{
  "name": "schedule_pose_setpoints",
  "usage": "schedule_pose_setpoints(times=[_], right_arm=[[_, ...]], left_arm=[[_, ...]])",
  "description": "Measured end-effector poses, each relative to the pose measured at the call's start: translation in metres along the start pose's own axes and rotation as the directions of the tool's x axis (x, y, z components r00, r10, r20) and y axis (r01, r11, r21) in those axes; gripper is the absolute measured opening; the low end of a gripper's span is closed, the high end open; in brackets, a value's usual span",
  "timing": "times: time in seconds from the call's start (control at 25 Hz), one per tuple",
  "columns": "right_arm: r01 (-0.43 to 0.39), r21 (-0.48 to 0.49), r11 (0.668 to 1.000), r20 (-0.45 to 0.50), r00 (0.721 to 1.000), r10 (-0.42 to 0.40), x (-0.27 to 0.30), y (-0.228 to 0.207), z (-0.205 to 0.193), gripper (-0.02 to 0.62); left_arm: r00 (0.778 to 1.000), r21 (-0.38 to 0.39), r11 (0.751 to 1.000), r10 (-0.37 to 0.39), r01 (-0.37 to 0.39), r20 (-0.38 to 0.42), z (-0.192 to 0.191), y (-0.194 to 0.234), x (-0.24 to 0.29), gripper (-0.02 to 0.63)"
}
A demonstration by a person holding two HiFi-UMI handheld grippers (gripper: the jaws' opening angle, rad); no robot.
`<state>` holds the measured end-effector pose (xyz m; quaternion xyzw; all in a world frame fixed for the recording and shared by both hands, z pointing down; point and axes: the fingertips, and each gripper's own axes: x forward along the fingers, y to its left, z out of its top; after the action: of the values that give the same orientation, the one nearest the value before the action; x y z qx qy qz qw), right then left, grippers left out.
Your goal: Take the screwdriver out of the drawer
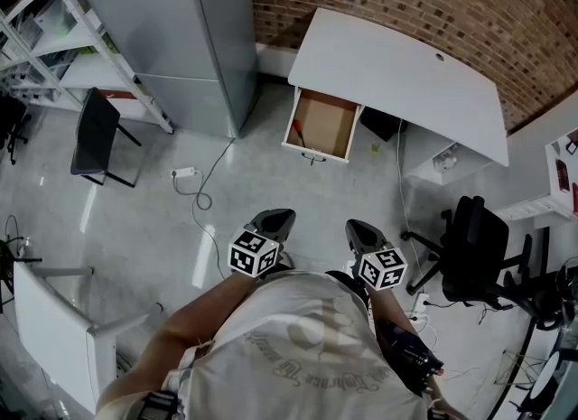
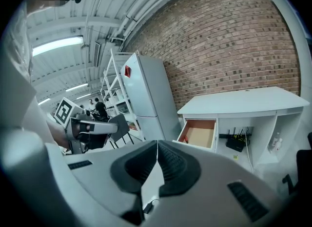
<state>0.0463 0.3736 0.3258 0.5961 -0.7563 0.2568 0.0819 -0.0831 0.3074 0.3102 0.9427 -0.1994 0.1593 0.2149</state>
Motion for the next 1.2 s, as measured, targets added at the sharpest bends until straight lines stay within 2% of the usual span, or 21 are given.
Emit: schedule_pose_setpoints(times=[0.6,1.2], right_arm=[[0.005,0.006,1.000,0.019,1.000,-0.005,0.018,0.011,0.011,0.024],[-0.019,0.015,1.000,0.009,1.000,0.019,0.022,0.014,0.010,0.023]], left_arm=[[1.000,0.025,1.000,0.000,0.000,-0.031,0.003,0.012,-0.017,0.020],[0.998,-0.011,0.998,0.069,-0.069,0.005,0.006,0.030,-0.028,0.020]])
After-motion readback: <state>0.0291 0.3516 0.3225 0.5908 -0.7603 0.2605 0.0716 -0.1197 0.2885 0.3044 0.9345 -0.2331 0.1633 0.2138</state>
